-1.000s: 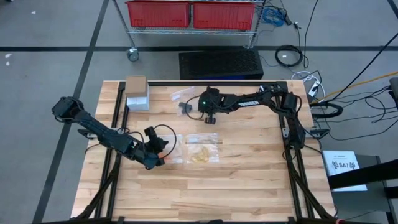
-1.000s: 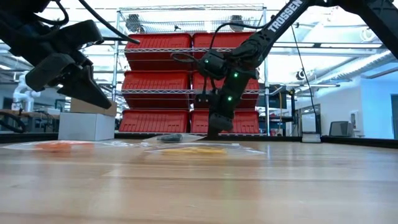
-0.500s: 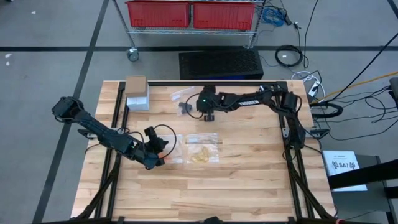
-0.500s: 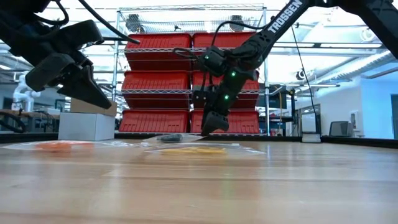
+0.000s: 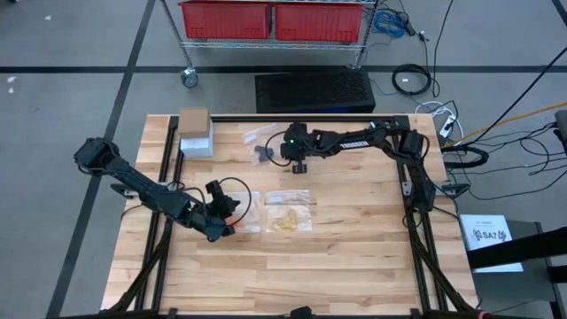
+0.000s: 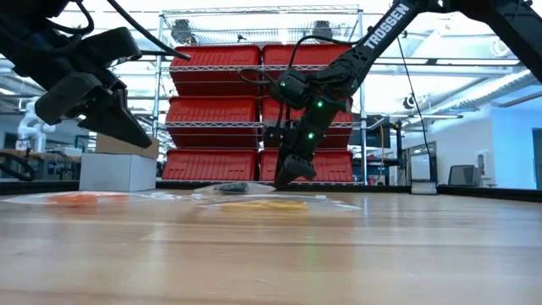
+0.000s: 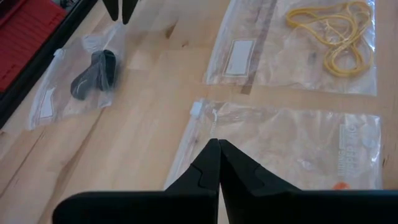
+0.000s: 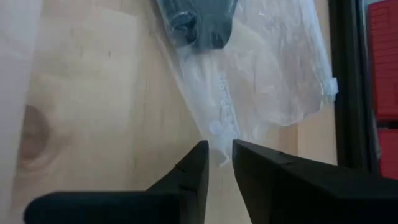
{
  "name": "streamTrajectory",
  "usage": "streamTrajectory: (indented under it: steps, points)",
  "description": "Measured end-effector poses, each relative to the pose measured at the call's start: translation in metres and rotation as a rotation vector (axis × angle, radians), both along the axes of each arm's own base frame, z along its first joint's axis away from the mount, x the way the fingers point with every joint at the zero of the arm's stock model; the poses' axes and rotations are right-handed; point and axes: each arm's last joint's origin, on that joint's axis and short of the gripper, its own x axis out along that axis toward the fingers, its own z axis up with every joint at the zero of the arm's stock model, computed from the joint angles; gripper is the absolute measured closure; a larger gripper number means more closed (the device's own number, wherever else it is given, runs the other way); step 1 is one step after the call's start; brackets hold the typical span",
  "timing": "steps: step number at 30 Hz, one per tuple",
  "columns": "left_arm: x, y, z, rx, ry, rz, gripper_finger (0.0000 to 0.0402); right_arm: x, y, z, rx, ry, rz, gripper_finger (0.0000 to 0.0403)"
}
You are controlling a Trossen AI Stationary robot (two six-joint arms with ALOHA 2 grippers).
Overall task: Sort rubber bands
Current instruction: Move the top ziplock bag to the right side of the center zip bag
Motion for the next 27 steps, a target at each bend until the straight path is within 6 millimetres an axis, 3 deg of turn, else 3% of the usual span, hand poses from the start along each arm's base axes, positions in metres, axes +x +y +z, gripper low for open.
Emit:
streamTrajectory:
  steps: [5,10,16,21,27]
  points:
    - [0.000,0.000,0.000,0.000,0.000,0.000,0.0391,-0.001,-0.001,-0.009,0.012,0.035,0.010,0.0348]
    - [0.000,0.000,0.000,0.000,0.000,0.000,0.0391,-0.003,0.000,-0.011,0.024,0.064,0.009,0.0397]
    - [0.000,0.000,0.000,0.001,0.001,0.000,0.0391,-0.011,0.002,-0.006,0.050,0.115,-0.043,0.0402]
    - [0.000,0.000,0.000,0.001,0.002,0.000,0.0391,-0.026,0.014,0.007,0.111,0.226,-0.092,0.0403]
    - [0.000,0.000,0.000,0.002,0.003,-0.001,0.0391,-0.051,0.033,0.035,0.192,0.351,-0.203,0.0403]
